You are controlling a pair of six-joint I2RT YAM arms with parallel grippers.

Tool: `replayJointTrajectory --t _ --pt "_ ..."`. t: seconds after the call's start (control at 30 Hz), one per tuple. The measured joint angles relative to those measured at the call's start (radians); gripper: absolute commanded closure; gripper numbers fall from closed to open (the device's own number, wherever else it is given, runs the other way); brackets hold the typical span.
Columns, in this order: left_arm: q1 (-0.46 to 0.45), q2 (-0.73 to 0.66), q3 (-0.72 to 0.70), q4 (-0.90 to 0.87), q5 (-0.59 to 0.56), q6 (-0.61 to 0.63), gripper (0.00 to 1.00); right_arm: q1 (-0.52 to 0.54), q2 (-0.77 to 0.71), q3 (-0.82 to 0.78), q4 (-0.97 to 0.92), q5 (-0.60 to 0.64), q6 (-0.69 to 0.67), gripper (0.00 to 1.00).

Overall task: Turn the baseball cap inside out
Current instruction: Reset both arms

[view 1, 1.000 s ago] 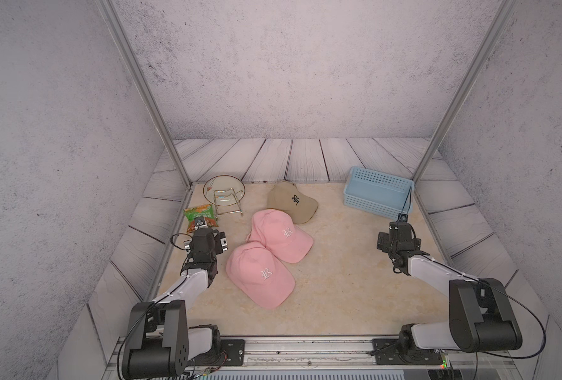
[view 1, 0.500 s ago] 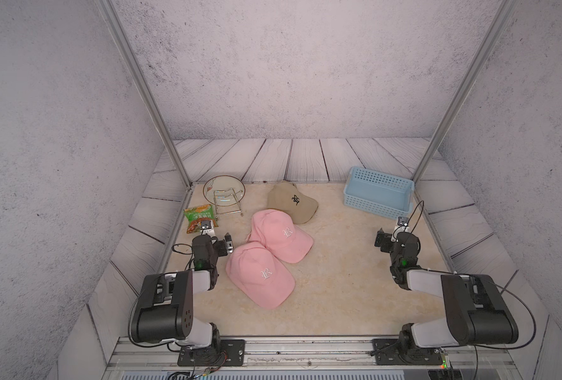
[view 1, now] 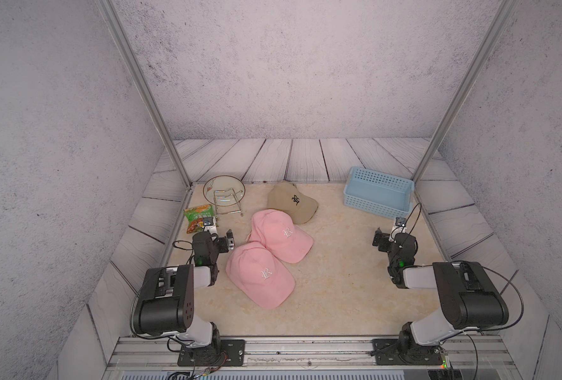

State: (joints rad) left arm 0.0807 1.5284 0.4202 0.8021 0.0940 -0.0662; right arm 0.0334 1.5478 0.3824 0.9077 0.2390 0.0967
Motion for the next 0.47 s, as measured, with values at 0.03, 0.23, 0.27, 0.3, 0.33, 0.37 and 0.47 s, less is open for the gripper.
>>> replayJointTrajectory --t 0.03,0.23,0.27,0.3,0.33,0.37,0.47 --pt "0.0 0.0 0.0 -0.002 0.0 0.001 0.02 0.0 0.0 0.0 0.004 0.0 0.0 0.0" --pt "0.0 0.0 0.0 -0.01 0.0 0.006 0.02 0.0 0.0 0.0 0.016 0.001 0.0 0.0" --pt "0.0 0.0 0.0 -0.01 0.0 0.006 0.02 0.0 0.0 0.0 0.017 0.002 0.0 0.0" --pt "0.0 0.0 0.0 -0.011 0.0 0.006 0.02 0.0 0.0 0.0 0.018 0.002 0.0 0.0" --pt "0.0 0.0 0.0 -0.012 0.0 0.006 0.02 0.0 0.0 0.0 0.018 0.002 0.0 0.0" --pt "0.0 0.0 0.0 -0.012 0.0 0.006 0.02 0.0 0.0 0.0 0.018 0.002 0.0 0.0" --pt "0.0 0.0 0.0 -0.012 0.0 0.006 0.02 0.0 0.0 0.0 0.018 0.002 0.0 0.0"
